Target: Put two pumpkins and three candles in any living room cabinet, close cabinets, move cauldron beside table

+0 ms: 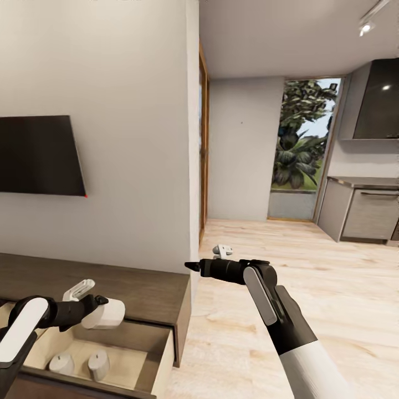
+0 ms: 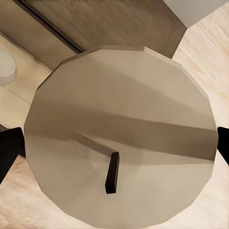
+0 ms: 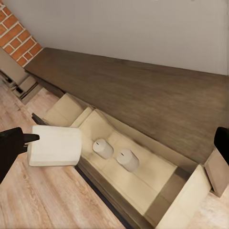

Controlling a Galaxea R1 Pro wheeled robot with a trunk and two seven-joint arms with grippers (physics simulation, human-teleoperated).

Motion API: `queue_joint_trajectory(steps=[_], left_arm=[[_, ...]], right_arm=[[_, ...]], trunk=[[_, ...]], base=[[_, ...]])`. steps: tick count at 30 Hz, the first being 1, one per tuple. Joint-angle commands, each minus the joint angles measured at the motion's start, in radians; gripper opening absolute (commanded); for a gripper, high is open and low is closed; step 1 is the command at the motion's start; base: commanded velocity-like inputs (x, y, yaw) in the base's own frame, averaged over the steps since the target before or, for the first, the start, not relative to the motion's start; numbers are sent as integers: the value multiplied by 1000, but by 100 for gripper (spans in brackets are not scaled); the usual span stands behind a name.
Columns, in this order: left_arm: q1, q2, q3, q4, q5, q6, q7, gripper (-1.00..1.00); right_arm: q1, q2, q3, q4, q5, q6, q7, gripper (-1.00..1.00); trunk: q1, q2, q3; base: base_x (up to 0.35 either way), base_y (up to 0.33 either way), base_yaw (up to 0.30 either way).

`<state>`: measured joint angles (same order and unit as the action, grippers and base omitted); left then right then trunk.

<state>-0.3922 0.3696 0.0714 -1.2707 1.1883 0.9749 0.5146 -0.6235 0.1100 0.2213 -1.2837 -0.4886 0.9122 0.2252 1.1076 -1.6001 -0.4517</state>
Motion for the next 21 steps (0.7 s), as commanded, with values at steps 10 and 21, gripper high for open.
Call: queue_joint_trajectory(steps=[10, 21], left_arm=[[-1, 0, 1, -1, 11, 2, 6, -100], [-1, 0, 1, 6, 13, 2, 9, -100]], right_arm=[[-1, -1, -5, -3, 7, 4, 10, 100], [-1, 0, -1, -2, 8, 5, 8, 100]], trunk=[[4, -8, -2], [46, -85, -36]], base=[[0, 0, -32], [0, 0, 0]])
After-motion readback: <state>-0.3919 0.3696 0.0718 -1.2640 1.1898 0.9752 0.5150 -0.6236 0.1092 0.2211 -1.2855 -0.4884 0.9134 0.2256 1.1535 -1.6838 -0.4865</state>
